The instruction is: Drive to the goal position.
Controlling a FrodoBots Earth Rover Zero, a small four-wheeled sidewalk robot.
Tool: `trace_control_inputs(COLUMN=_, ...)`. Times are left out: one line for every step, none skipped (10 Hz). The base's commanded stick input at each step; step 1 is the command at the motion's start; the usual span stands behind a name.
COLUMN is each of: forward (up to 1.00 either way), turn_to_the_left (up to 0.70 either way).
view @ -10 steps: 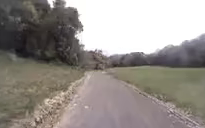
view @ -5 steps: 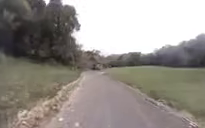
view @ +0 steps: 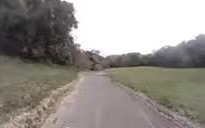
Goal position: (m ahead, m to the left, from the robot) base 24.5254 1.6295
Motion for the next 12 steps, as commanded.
trace_control_inputs(forward=0.85, turn_to_the_left=0.01)
trace_control_inputs(forward=0.85, turn_to_the_left=0.18)
trace_control_inputs(forward=0.85, turn_to_the_left=0.19)
trace_control_inputs(forward=0.85, turn_to_the_left=0.02)
trace_control_inputs(forward=0.85, turn_to_the_left=0.00)
trace_control_inputs(forward=0.85, turn_to_the_left=0.00)
trace_control_inputs(forward=0.85, turn_to_the_left=0.00)
trace_control_inputs(forward=0.85, turn_to_the_left=0.00)
trace_control_inputs(forward=0.85, turn_to_the_left=0.00)
trace_control_inputs(forward=0.85, turn_to_the_left=0.00)
trace_control_inputs(forward=0.85, turn_to_the_left=0.00)
trace_control_inputs(forward=0.85, turn_to_the_left=0.00)
